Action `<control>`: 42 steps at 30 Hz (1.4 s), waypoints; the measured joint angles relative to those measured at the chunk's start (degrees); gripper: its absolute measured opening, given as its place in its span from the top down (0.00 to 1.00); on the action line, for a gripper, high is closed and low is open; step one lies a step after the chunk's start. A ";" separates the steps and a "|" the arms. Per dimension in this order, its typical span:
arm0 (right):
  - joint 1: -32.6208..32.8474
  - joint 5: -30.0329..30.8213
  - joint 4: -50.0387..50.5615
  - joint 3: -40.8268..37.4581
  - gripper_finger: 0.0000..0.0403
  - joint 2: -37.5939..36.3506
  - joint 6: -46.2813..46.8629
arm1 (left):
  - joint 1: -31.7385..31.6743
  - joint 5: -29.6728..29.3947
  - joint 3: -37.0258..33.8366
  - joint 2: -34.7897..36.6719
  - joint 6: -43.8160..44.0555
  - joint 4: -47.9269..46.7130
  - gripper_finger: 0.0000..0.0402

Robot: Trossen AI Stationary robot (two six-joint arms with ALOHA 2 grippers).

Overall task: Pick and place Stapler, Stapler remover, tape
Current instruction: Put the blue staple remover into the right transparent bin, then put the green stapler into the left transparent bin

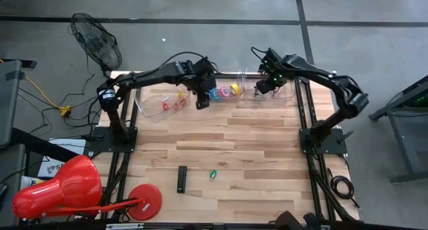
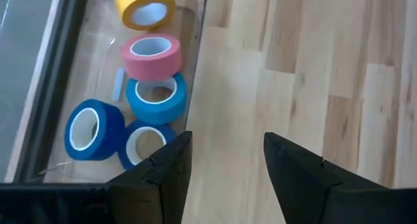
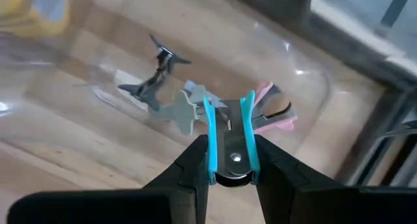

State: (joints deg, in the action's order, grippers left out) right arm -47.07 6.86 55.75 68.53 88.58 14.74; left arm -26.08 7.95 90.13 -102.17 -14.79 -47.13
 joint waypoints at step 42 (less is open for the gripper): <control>1.49 -0.41 -0.67 0.00 0.35 -4.97 5.80 | -2.36 7.37 0.04 0.83 -2.90 -6.26 0.54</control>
State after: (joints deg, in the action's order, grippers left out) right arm -45.57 6.44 55.08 68.53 83.61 20.54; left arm -28.44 15.33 90.17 -101.34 -17.69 -53.40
